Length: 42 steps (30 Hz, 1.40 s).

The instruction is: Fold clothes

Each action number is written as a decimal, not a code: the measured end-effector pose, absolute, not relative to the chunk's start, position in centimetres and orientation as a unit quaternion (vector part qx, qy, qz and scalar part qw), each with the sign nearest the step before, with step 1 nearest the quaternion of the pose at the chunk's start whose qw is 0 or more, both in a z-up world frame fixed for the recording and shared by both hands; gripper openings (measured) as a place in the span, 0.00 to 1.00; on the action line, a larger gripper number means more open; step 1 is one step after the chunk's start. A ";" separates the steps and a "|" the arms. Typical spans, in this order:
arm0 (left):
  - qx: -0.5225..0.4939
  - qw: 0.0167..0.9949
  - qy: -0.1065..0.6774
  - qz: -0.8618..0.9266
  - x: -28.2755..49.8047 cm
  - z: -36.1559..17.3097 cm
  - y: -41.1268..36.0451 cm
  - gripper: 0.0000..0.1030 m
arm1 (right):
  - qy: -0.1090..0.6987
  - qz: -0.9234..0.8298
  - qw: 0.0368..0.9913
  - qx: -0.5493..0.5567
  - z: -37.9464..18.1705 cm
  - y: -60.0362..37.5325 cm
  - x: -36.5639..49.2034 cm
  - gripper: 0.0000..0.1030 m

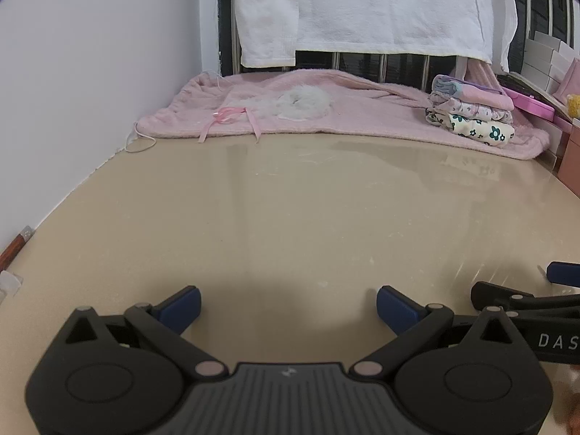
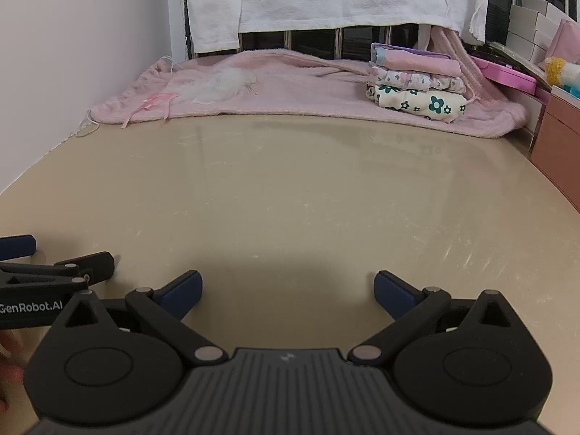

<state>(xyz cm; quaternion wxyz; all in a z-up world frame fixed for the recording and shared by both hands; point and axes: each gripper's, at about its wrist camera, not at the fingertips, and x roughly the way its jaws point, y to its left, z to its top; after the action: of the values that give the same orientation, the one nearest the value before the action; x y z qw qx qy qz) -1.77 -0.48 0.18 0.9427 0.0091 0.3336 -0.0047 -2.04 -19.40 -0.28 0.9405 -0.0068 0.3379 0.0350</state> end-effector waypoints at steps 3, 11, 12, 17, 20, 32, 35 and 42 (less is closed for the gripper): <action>0.009 0.943 0.334 -0.004 -1.8 0.2 -0.5 1.00 | 0.338 0.033 0.941 -0.006 -0.3 -19.4 -2.1 0.99; 0.011 0.943 0.334 -0.003 -1.8 0.2 -0.6 1.00 | 0.337 0.033 0.941 -0.004 -0.3 -19.5 -2.2 0.99; 0.011 0.943 0.334 -0.003 -1.8 0.2 -0.6 1.00 | 0.338 0.033 0.941 -0.004 -0.2 -19.5 -2.2 0.99; 0.010 0.943 0.334 -0.003 -1.8 0.2 -0.6 1.00 | 0.338 0.032 0.941 -0.004 -0.2 -19.3 -2.2 0.99; 0.010 0.943 0.334 -0.003 -1.8 0.2 -0.6 1.00 | 0.338 0.033 0.940 -0.004 -0.2 -19.3 -2.2 0.99; 0.010 0.943 0.334 -0.005 -1.7 0.1 -0.4 1.00 | 0.338 0.031 0.941 -0.004 -0.2 -19.1 -2.2 0.99; 0.010 0.943 0.334 -0.004 -1.8 0.1 -0.5 1.00 | 0.338 0.032 0.941 -0.004 -0.2 -19.2 -2.2 0.99; 0.009 0.943 0.334 -0.004 -1.8 0.1 -0.5 1.00 | 0.338 0.033 0.940 -0.005 -0.1 -19.3 -2.2 0.99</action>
<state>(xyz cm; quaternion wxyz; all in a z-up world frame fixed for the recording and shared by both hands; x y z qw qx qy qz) -1.82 -0.53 0.08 0.9427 0.0092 0.3335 -0.0037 -2.19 -19.28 -0.13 0.9405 -0.0045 0.3382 0.0332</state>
